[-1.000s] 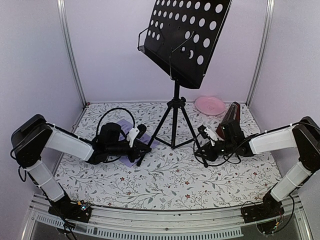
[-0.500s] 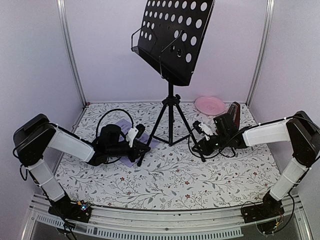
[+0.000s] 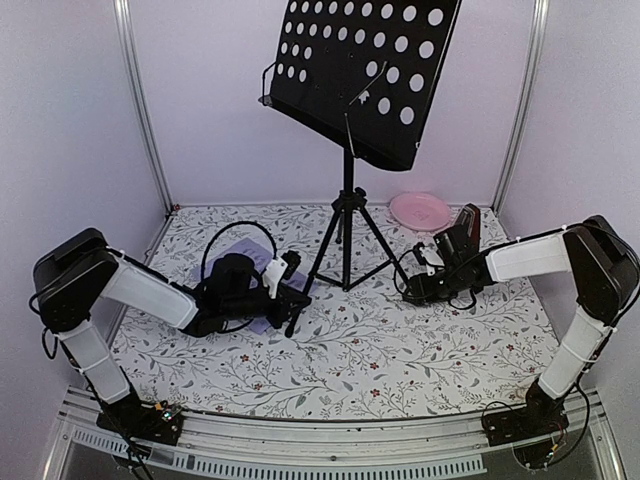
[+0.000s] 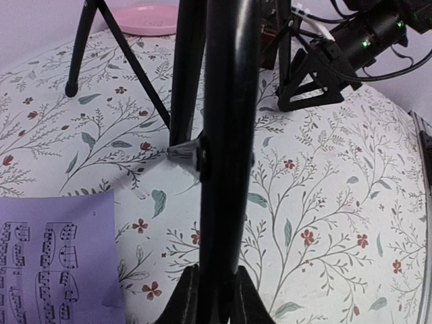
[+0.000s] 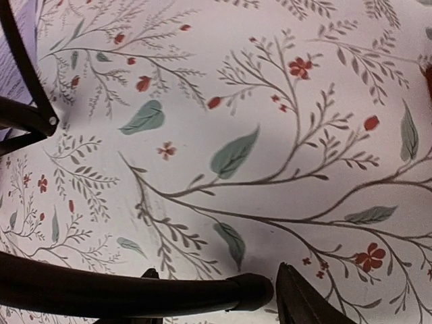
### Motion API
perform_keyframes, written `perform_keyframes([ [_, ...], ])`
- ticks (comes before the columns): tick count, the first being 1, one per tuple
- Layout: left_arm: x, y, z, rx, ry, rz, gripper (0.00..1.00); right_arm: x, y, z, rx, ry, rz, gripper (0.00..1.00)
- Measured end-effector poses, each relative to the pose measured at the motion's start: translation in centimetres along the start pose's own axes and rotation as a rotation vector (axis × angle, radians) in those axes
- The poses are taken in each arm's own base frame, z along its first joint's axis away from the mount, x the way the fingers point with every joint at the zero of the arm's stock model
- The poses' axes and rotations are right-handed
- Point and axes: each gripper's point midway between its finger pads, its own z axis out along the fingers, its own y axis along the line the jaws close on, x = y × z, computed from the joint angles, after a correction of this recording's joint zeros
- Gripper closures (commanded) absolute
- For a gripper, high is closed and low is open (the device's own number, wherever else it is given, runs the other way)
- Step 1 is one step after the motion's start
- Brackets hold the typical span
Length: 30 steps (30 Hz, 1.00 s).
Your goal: Set up the instrument practice props
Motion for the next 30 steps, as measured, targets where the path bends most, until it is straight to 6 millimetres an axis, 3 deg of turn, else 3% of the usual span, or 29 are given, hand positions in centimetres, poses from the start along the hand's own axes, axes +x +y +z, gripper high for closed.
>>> perform_keyframes([
  [5, -0.4, -1.7, 1.3, 0.031, -0.011, -0.034, 0.96, 0.6, -2.9, -0.2, 0.094, 0.03, 0.052, 0.23],
  [11, -0.6, -2.8, 2.1, 0.048, -0.022, -0.063, 0.89, 0.5, -4.1, -0.8, 0.154, 0.027, 0.057, 0.11],
  [14, -0.7, -3.6, 2.7, 0.059, -0.024, -0.07, 0.89, -0.6, -3.7, -2.1, 0.147, -0.013, 0.047, 0.08],
  [23, -0.8, -7.3, 5.1, 0.133, -0.028, -0.093, 0.89, -5.5, -0.7, -8.3, 0.061, -0.225, -0.009, 0.04],
  [28, -0.7, -9.3, 6.2, 0.185, -0.026, -0.117, 0.75, -6.3, 0.1, -9.7, 0.034, -0.265, -0.029, 0.04],
  [30, 1.2, -10.1, 6.6, 0.208, 0.038, -0.14, 0.71, -6.5, 0.4, -10.1, 0.025, -0.275, -0.034, 0.04],
])
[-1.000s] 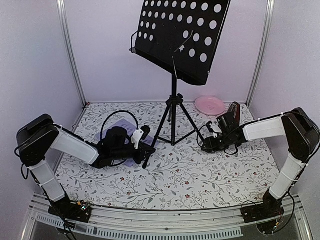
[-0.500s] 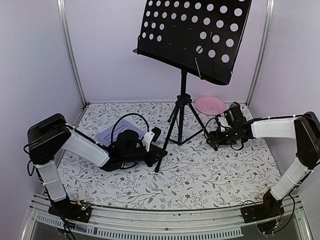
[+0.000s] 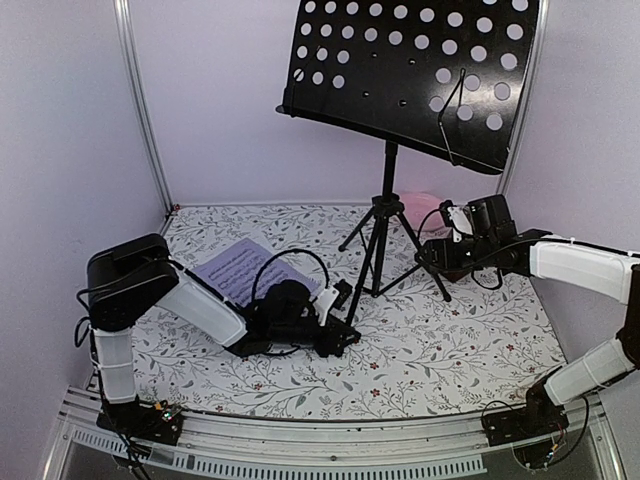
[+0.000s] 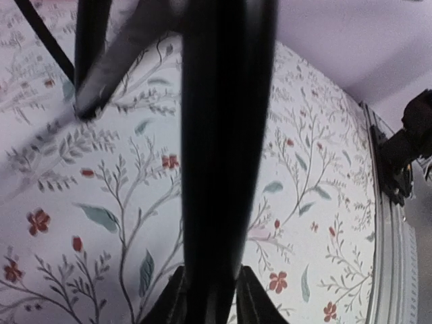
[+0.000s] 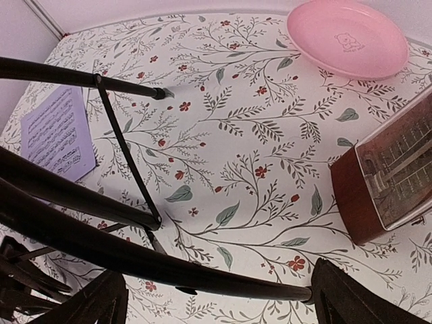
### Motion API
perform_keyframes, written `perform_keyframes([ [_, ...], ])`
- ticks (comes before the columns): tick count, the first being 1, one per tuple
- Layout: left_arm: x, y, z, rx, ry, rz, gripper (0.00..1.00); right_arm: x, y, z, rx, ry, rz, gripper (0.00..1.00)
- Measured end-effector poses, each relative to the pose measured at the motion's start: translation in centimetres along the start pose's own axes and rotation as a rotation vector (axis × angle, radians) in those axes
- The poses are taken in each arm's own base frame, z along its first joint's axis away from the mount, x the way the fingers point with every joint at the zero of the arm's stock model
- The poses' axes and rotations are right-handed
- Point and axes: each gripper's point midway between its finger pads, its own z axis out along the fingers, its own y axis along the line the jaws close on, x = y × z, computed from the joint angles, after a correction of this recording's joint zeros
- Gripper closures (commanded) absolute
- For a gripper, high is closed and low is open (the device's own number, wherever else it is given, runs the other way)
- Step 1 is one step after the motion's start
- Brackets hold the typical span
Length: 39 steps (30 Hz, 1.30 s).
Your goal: Set up the instrument practice props
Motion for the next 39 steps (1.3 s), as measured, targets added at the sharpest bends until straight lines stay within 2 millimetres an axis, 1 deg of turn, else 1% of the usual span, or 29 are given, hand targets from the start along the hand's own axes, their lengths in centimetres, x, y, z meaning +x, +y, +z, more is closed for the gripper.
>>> perform_keyframes([
  [1, 1.3, -0.1, 0.3, 0.005, 0.037, -0.007, 0.69, -0.2, 0.1, -0.2, -0.006, -0.006, -0.002, 0.04],
  [2, 3.0, -0.1, 0.5, 0.006, 0.085, -0.02, 0.66, -0.3, 0.3, -0.4, -0.012, -0.012, -0.004, 0.04],
  [4, 5.0, -0.2, 0.6, 0.005, 0.142, -0.036, 0.6, -0.8, 0.6, -1.1, -0.027, -0.032, -0.008, 0.04],
  [7, 5.1, -0.7, 0.3, 0.022, 0.147, -0.041, 0.5, -1.1, 1.0, -2.2, -0.044, -0.059, -0.012, 0.03],
  [9, 5.2, -1.0, -0.3, 0.03, 0.154, -0.043, 0.47, -1.2, 1.3, -3.1, -0.057, -0.081, -0.014, 0.04],
  [11, 5.2, -1.0, -1.4, 0.025, 0.16, -0.039, 0.46, -1.6, 1.7, -4.1, -0.079, -0.116, -0.016, 0.04],
  [14, 3.9, -1.0, -3.3, 0.02, 0.133, -0.024, 0.45, -2.1, 2.7, -5.6, -0.13, -0.174, -0.015, 0.05],
  [16, 2.3, -0.9, -4.4, 0.017, 0.097, -0.007, 0.45, -2.8, 3.6, -6.7, -0.184, -0.224, -0.016, 0.08],
  [17, 0.9, -0.8, -5.1, 0.012, 0.067, 0.003, 0.44, -3.2, 4.2, -7.1, -0.213, -0.249, -0.017, 0.1],
  [20, -2.1, -0.2, -6.7, -0.004, -0.008, 0.023, 0.43, -4.8, 5.6, -8.1, -0.291, -0.313, -0.012, 0.15],
  [23, -3.9, 0.7, -8.1, -0.03, -0.058, 0.028, 0.42, -5.9, 6.7, -8.6, -0.341, -0.358, 0.002, 0.16],
  [26, -4.6, 1.9, -9.1, -0.064, -0.08, 0.022, 0.42, -6.9, 8.6, -8.7, -0.385, -0.392, 0.001, 0.18],
  [28, -4.6, 2.4, -9.4, -0.082, -0.084, 0.017, 0.42, -7.9, 10.4, -8.4, -0.411, -0.408, -0.012, 0.2],
  [30, -4.5, 2.6, -9.6, -0.091, -0.085, 0.015, 0.42, -9.0, 11.8, -8.1, -0.421, -0.427, -0.023, 0.21],
  [31, -4.5, 2.6, -9.7, -0.092, -0.084, 0.014, 0.42, -9.7, 12.1, -8.0, -0.416, -0.44, -0.024, 0.22],
  [32, -4.4, 2.6, -9.8, -0.093, -0.083, 0.014, 0.42, -10.1, 13.0, -7.9, -0.423, -0.445, -0.03, 0.22],
  [35, -4.3, 2.7, -10.0, -0.099, -0.083, 0.013, 0.42, -11.4, 13.9, -7.6, -0.402, -0.474, -0.032, 0.24],
  [39, -4.5, 2.8, -10.5, -0.114, -0.089, 0.014, 0.42, -12.8, 14.4, -7.1, -0.366, -0.504, -0.026, 0.29],
])
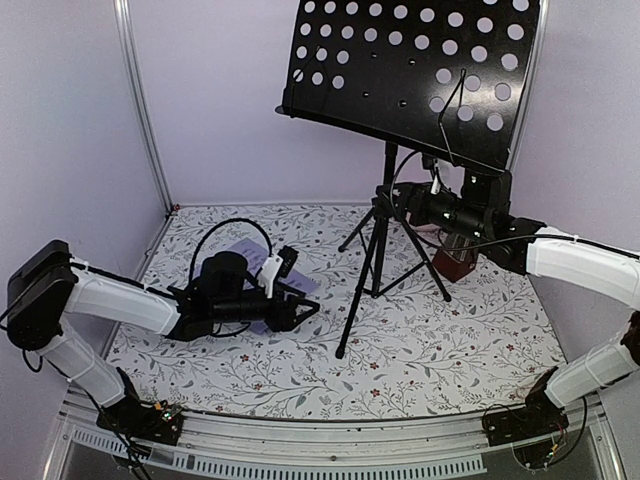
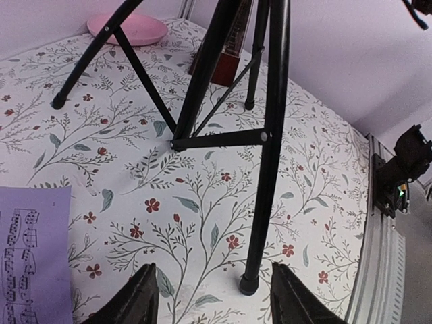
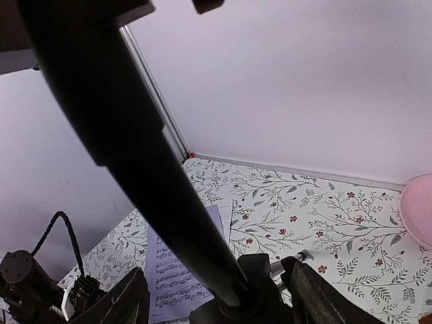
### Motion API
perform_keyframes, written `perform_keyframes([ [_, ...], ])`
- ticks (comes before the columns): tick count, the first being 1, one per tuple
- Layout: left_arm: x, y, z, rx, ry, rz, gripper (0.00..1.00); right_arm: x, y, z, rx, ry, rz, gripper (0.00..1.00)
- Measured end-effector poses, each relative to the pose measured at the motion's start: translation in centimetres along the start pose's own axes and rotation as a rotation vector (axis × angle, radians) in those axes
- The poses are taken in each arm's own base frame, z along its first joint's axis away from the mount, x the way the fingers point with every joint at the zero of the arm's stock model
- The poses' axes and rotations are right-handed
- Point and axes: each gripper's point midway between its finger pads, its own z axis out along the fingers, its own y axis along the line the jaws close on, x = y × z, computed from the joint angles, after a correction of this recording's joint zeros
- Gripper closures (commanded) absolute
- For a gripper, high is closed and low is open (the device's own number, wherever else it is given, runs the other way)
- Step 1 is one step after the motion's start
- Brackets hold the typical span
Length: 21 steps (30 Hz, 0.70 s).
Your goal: Set up the instrument practice props
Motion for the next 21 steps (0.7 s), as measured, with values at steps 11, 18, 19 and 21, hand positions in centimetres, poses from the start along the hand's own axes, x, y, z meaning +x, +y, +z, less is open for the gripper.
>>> perform_keyframes([
  [11, -1.5, 1.1, -1.3, -0.054, -0.029, 0.027, 0.42, 0.8, -1.5, 2.5, 0.094, 0.008, -0.03, 0.59],
  [18, -1.3, 1.6, -1.8, -0.081, -0.021, 0.037, 0.42, 0.4, -1.0, 3.1, 0.086, 0.009, -0.132, 0.95],
  [19, -1.3, 1.7, -1.9, -0.087, -0.02, 0.037, 0.42, 0.3, -1.1, 3.1, 0.093, 0.006, -0.136, 1.0],
  [21, -1.6, 1.9, -2.3, -0.1, -0.027, 0.04, 0.42, 0.2, -1.2, 3.2, 0.095, 0.005, -0.143, 1.0],
])
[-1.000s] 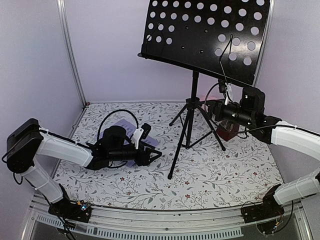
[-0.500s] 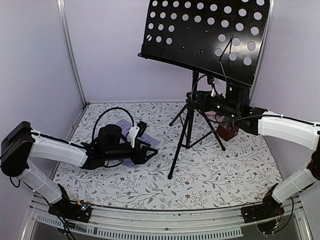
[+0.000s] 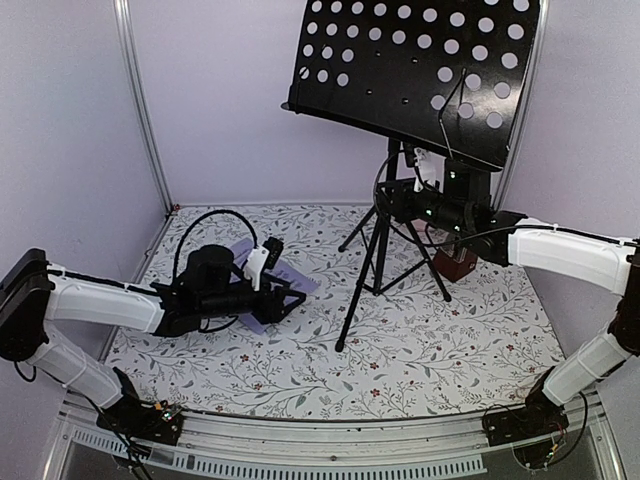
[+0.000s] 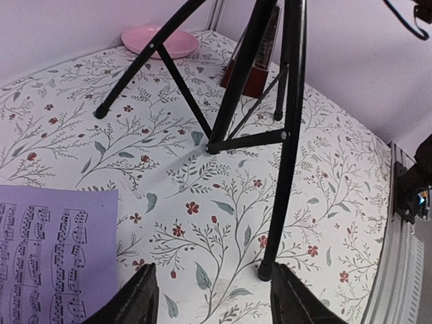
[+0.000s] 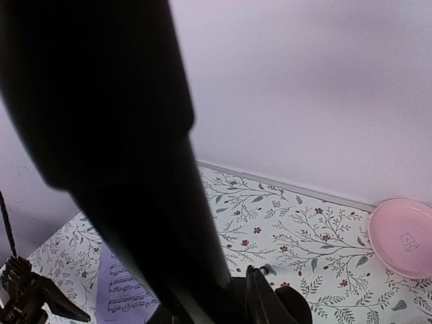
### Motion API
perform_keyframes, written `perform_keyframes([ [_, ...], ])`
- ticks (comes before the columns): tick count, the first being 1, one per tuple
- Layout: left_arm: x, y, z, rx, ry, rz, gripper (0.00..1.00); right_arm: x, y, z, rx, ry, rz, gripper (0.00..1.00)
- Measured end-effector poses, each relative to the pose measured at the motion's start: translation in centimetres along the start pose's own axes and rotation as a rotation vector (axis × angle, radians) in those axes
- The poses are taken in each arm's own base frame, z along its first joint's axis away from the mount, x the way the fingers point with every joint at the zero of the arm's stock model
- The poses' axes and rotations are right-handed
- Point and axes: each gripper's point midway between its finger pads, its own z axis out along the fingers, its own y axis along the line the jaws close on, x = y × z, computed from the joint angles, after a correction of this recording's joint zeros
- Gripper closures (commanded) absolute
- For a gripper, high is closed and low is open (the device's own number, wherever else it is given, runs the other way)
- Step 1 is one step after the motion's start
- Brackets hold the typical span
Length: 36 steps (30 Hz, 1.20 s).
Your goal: Set up the instrument practice props
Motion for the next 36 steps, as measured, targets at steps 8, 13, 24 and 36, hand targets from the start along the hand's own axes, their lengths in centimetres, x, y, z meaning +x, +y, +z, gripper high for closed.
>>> perform_keyframes([
  [8, -2.3, 1.5, -2.1, -0.054, -0.076, 0.009, 0.42, 0.2, 1.0, 0.8, -0.071, 0.004, -0.081, 1.0],
  [13, -2.3, 2.4, -3.0, -0.082, -0.09, 0.002, 0.42, 0.1, 1.9, 1.6, -0.139, 0.003, -0.147, 1.0],
  [24, -2.3, 4.5, -5.4, -0.143, -0.121, -0.044, 0.41, 0.1, 4.6, 4.3, -0.395, 0.02, -0.242, 1.0],
  [36, -1.9, 9.5, -8.9, -0.331, -0.146, -0.194, 0.31, -0.2, 6.4, 7.7, -0.627, 0.012, -0.278, 1.0],
])
